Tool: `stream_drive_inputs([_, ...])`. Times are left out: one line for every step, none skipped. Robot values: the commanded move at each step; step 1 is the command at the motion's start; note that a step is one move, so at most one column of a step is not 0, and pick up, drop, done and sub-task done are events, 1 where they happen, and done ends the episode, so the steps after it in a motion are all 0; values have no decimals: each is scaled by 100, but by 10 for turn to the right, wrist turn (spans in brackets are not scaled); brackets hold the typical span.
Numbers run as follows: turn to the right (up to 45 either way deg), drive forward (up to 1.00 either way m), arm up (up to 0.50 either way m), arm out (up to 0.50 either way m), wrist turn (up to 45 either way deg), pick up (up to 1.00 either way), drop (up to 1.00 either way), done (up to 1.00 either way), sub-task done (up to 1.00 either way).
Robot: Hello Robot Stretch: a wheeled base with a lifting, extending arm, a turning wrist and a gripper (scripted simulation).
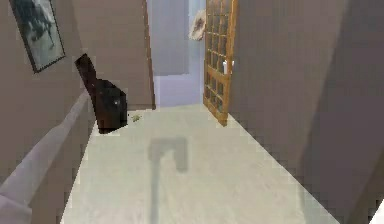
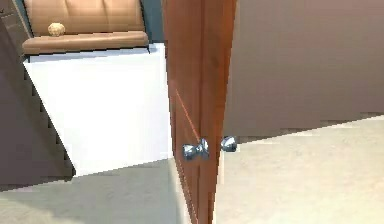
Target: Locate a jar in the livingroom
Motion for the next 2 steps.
stream_drive_inputs([450,0,0,0,0,0,0,0,0])
stream_drive_inputs([150,0,0,0,0,0,0,0,0])
